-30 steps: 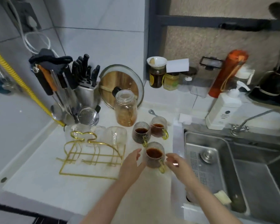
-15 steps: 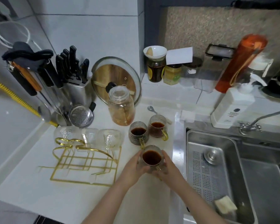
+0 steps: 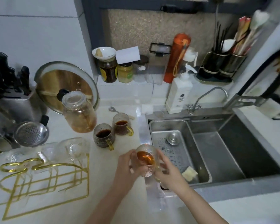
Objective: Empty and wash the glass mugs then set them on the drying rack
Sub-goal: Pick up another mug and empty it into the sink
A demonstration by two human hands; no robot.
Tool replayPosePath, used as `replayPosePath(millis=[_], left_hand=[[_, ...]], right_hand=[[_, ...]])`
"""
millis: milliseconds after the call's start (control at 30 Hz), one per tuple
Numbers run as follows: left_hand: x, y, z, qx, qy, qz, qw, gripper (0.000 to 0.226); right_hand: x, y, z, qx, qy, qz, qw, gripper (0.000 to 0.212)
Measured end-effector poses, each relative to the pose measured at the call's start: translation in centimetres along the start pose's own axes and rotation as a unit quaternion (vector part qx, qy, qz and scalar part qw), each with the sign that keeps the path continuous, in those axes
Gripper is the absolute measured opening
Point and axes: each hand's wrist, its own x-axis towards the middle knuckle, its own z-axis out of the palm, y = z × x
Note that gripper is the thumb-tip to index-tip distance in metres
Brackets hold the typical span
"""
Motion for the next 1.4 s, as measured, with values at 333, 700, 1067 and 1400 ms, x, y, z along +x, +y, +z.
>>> replayPosePath(millis=[333, 700, 1067, 1400], left_hand=[[-0.3, 5.4, 12.4, 0.008, -0.153, 0.036, 0.988, 0.075], [-1.4, 11.3, 30.1, 0.023, -0.087, 0.055, 0.994, 0.048], [-0.1, 11.7, 34.7, 0.051, -0.003, -0.016, 0.999, 0.044], [3.2, 9.2, 33.1, 0.059, -0.054, -0.111, 0.991, 0.053]], right_hand=[[-7.0, 3.0, -11.7, 0.022, 0.116, -0.023, 0.993, 0.061], [-9.8, 9.5, -28.6, -0.084, 0.183, -0.024, 0.979, 0.011], [-6.2, 9.3, -34.5, -0.102, 0.147, -0.023, 0.984, 0.011], [-0.4, 9.8, -35.5, -0.462, 0.186, -0.102, 0.861, 0.015]])
